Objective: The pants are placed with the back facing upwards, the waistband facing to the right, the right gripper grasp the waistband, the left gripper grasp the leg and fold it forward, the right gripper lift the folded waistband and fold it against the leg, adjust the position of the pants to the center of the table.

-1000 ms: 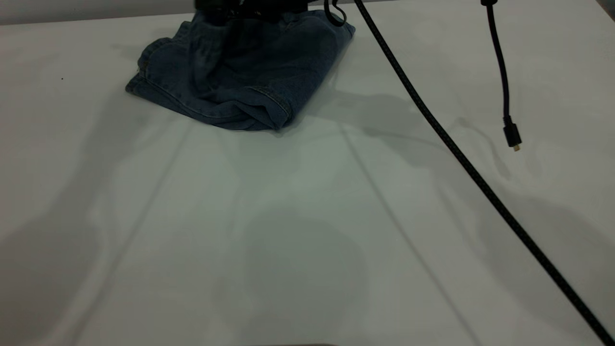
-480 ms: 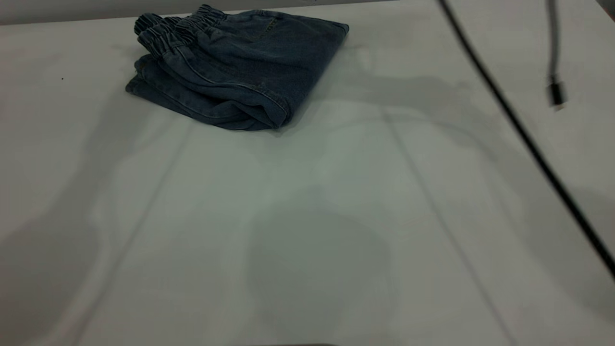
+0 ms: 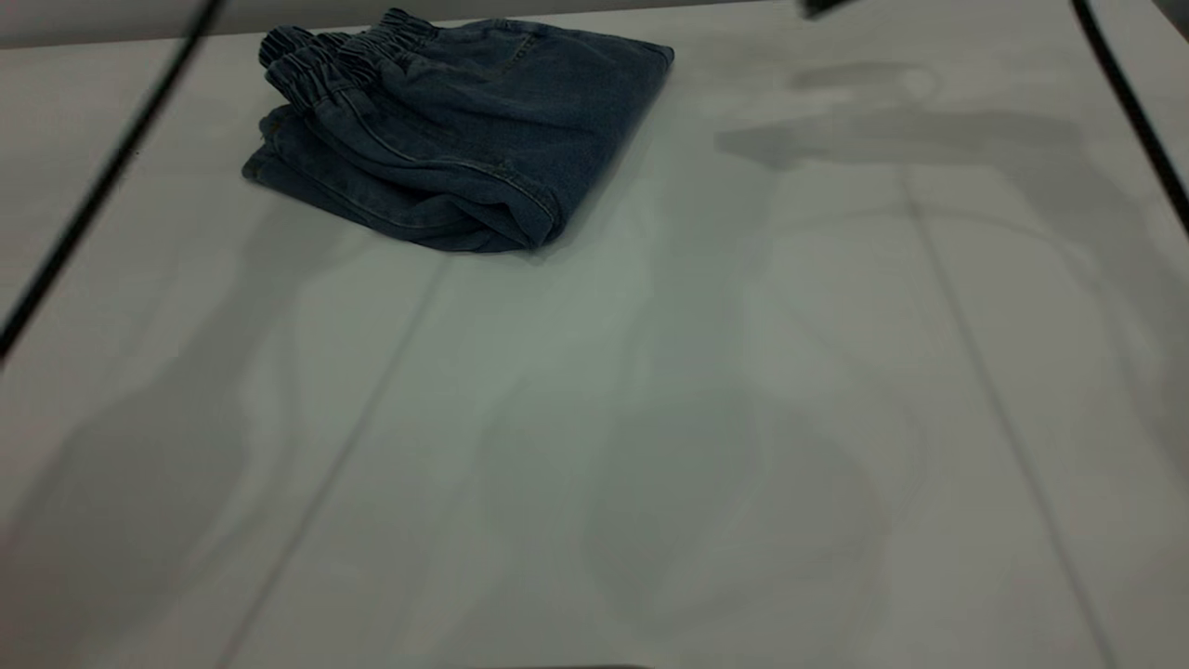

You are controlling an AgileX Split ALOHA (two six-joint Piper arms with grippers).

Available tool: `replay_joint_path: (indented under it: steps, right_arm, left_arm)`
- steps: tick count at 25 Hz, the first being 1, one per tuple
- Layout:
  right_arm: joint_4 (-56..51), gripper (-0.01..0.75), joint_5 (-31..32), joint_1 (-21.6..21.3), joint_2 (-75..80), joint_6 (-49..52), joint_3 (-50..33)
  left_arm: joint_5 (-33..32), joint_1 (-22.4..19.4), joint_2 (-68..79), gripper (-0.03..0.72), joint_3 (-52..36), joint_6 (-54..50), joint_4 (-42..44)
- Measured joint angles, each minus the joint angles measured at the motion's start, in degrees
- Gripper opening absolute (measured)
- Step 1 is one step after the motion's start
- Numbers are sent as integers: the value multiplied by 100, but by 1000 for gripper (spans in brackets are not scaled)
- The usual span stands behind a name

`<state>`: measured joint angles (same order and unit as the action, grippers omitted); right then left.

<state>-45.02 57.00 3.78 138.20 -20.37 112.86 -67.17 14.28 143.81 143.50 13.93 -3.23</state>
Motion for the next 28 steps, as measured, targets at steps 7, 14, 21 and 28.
replay_joint_path:
  steps: [7, 14, 21, 28]
  right_arm:
    - [2083, 594, 204, -42, -129, 1151, 0]
    - [2752, 594, 352, -42, -129, 1435, 0]
    - [2765, 594, 370, -42, -129, 1435, 0]
    - [2767, 594, 478, -42, -129, 1435, 0]
  left_arm:
    - [0, 13, 429, 516, -197, 291, 0]
    - [0, 13, 828, 516, -197, 451, 0]
    - [0, 227, 967, 516, -197, 1872, 5]
    - [0, 291, 1299, 516, -197, 3661, -1]
